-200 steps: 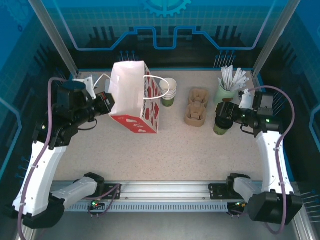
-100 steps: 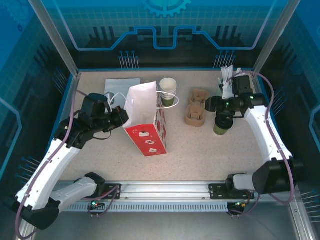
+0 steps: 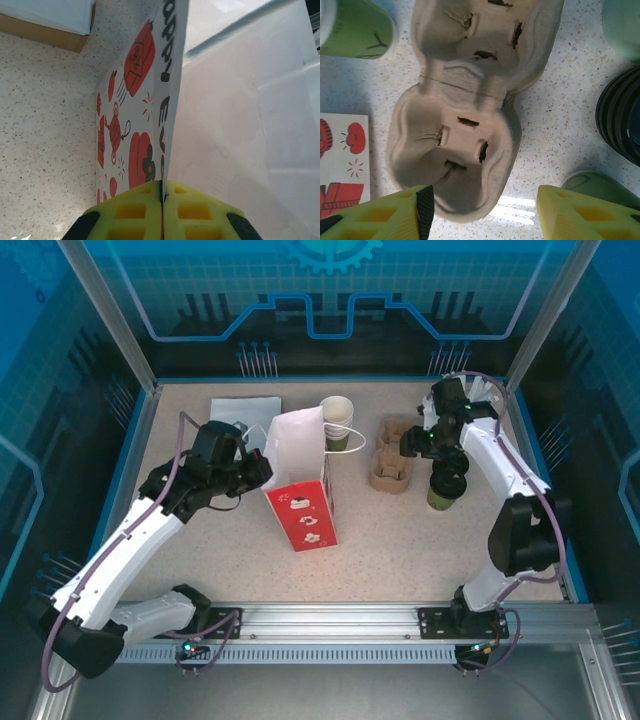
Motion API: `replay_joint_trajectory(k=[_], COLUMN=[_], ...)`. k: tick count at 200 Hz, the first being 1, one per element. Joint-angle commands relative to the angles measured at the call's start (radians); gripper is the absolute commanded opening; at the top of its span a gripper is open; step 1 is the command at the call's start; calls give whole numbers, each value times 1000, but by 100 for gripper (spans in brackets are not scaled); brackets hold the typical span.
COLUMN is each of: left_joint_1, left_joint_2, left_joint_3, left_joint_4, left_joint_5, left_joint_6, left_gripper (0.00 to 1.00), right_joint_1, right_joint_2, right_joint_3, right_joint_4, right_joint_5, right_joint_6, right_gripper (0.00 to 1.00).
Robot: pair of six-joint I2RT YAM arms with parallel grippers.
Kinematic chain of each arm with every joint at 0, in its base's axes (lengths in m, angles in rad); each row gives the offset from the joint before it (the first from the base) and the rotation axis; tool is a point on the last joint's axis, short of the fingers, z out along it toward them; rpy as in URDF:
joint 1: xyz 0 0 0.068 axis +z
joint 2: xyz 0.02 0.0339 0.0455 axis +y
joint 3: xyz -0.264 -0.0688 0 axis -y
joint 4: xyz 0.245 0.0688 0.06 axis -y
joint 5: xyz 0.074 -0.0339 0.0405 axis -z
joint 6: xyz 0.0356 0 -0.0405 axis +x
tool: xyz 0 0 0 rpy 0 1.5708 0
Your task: Pack the takeout coffee
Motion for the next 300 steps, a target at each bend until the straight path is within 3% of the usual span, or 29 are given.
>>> replay_joint_trajectory(k=[1, 40, 90, 164, 300], left_joint_1=[-9, -9, -9, -9, -9], left_joint_2=[13, 12, -19, -87, -171], left_joint_3=[-17, -16, 12, -7, 52], left_joint_4=[49, 43, -2, 12, -10], left_joint_5=[-13, -8, 1, 41, -41], left_joint_6=[-20, -12, 9, 36, 92], left_gripper=[11, 30, 71, 98, 99], right_joint_1=[9, 8, 11, 12, 12], right_joint_2=[43, 101, 140, 150, 197], right_joint_3=[37, 52, 63, 58, 78], right_joint_4=[-17, -12, -15, -6, -38], right_joint_5=[11, 1, -14, -39, -36], right_joint_6=[-10, -8, -10, -5, 4], right_gripper=[59, 56, 56, 55, 41])
